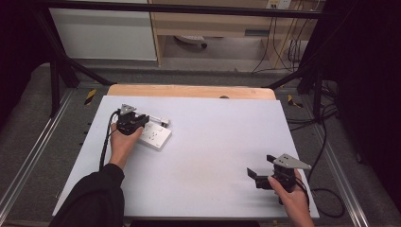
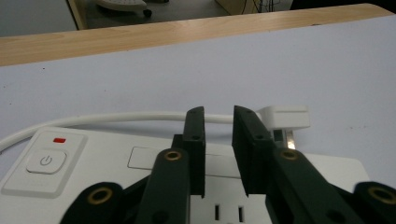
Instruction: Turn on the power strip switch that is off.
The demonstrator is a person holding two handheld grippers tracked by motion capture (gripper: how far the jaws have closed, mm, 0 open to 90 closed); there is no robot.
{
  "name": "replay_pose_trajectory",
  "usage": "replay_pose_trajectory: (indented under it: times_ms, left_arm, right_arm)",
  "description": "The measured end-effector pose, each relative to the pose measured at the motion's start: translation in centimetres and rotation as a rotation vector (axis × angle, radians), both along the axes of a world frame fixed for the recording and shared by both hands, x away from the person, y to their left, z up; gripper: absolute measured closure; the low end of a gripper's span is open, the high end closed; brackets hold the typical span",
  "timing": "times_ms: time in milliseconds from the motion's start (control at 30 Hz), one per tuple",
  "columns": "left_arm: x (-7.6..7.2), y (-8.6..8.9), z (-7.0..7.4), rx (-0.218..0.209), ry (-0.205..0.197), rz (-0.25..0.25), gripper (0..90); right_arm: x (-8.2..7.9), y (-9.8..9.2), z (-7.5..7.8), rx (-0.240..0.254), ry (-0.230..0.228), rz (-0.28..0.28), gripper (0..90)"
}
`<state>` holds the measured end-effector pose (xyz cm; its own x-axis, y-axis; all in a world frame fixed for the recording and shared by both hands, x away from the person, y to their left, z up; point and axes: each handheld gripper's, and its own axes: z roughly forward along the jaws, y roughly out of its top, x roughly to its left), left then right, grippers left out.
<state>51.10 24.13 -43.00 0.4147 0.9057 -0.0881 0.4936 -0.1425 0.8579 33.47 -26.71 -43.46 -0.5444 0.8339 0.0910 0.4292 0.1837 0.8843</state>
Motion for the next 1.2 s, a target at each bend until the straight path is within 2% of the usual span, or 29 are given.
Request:
replay_pose_trajectory:
  times_ms: [133, 267, 367, 500, 567, 600, 633, 667, 900, 1200]
  left_arm:
    - [0.0, 0.0, 0.2, -0.016, 0.002, -0.004, 60.2]
    - [-0.1, 0.0, 0.2, -0.022, 0.004, -0.006, 53.9]
    - [-0.1, 0.0, 0.3, -0.048, 0.005, -0.024, 51.9]
    - [-0.2, -0.1, 0.4, -0.057, 0.002, -0.034, 46.3]
    - [-0.2, -0.2, 0.5, -0.063, 0.004, -0.031, 37.8]
    - [-0.2, -0.2, 0.5, -0.066, 0.007, -0.03, 37.8]
    - [-0.2, -0.2, 0.5, -0.064, 0.011, -0.026, 30.6]
    - [-0.2, -0.2, 0.5, -0.07, 0.017, -0.021, 30.6]
    - [-0.2, 0.1, 0.6, -0.095, 0.03, 0.01, 13.3]
    - [-1.3, 0.6, 1.5, -0.068, 0.058, 0.004, 11.7]
  right_arm:
    - [0.0, 0.0, 0.0, 0.0, 0.0, 0.001, 3.1]
    - [0.0, 0.0, 0.0, 0.001, 0.002, 0.002, 3.1]
    - [0.0, 0.0, 0.0, 0.001, 0.002, 0.002, 3.1]
    - [0.0, 0.0, 0.0, 0.0, 0.002, 0.003, 3.1]
    - [0.1, 0.0, 0.0, 0.001, 0.002, 0.004, 3.1]
    - [0.1, 0.0, 0.0, 0.001, 0.002, 0.004, 3.1]
    - [0.1, 0.1, 0.0, 0.0, 0.002, 0.004, 3.1]
    - [0.1, 0.1, 0.0, 0.0, 0.002, 0.004, 3.1]
    - [0.1, 0.1, 0.0, 0.0, 0.002, 0.004, 3.1]
    - [0.1, 0.1, 0.0, 0.0, 0.002, 0.008, 2.9]
